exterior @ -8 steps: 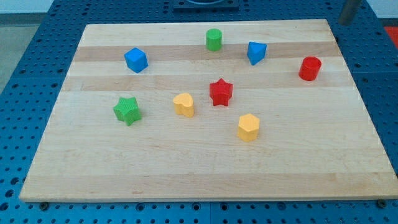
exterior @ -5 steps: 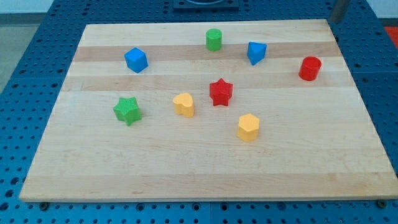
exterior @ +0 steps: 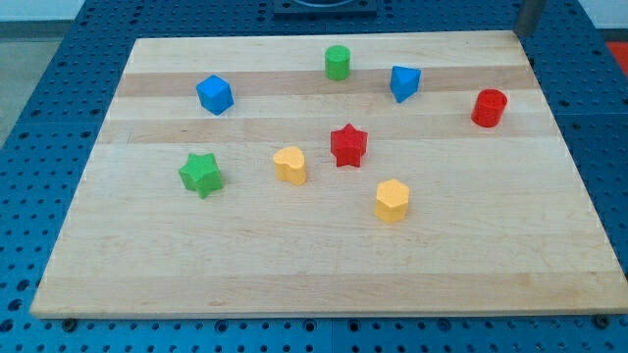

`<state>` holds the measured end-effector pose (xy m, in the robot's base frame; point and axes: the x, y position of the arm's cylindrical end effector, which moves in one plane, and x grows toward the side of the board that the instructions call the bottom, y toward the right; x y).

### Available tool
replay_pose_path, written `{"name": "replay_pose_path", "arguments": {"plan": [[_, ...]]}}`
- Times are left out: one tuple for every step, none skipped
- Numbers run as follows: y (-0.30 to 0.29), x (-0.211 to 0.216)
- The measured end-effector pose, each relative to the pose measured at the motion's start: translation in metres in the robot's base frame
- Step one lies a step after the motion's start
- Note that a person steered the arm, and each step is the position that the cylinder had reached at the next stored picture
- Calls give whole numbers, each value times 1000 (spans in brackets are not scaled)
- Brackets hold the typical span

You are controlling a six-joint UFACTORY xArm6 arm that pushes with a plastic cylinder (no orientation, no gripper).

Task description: Push the red circle slightly left

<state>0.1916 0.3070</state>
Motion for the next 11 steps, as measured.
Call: {"name": "replay_pose_path", "arguments": {"plan": [[-1, -1], [1, 2], [20, 86], [20, 87], [20, 90], [12, 86], [12, 97], [13, 158], [13, 158], [-67, 153], [-88, 154]]}}
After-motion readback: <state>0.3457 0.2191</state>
